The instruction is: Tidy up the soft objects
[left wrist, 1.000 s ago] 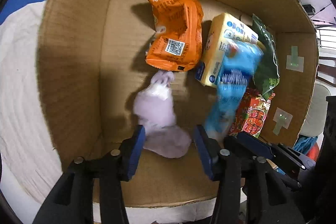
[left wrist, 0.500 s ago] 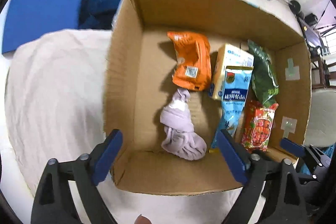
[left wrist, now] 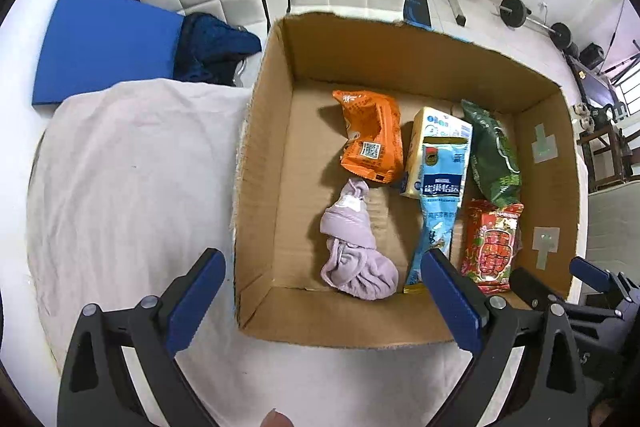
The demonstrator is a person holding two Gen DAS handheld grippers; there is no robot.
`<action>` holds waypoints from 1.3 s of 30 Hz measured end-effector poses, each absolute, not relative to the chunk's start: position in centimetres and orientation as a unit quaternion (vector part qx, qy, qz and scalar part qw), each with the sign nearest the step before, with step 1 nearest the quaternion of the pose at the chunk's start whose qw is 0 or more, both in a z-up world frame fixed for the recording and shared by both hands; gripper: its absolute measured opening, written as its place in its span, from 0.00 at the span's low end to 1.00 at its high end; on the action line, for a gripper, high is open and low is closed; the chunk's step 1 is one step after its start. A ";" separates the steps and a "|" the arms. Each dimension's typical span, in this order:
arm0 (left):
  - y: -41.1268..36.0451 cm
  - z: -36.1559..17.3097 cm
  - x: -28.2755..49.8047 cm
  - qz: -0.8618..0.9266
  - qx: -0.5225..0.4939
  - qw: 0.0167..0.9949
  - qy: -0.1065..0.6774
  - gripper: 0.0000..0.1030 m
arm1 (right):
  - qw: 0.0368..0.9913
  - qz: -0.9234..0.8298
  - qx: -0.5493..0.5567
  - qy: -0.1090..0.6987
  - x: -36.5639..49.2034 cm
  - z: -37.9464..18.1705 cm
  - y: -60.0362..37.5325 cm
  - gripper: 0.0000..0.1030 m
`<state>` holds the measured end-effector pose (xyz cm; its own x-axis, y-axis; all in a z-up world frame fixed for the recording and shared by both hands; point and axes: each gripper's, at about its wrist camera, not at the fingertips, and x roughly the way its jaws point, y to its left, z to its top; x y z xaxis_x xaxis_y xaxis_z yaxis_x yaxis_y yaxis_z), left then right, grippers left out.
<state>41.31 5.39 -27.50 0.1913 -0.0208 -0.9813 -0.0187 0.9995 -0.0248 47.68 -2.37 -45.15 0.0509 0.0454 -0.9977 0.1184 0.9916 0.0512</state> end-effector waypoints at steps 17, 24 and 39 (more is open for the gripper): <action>4.0 -11.9 29.4 -0.022 -0.016 0.846 0.533 0.97 | 0.807 -0.010 0.080 0.585 36.3 -28.7 -5.1 1.00; 2.8 -6.0 23.8 -0.035 -0.001 0.866 0.500 0.97 | 0.834 -0.003 0.083 0.546 29.4 -20.9 -6.1 1.00; 3.0 -0.6 17.5 -0.027 -0.004 0.885 0.465 0.97 | 0.853 0.011 0.086 0.515 21.0 -12.1 -6.3 1.00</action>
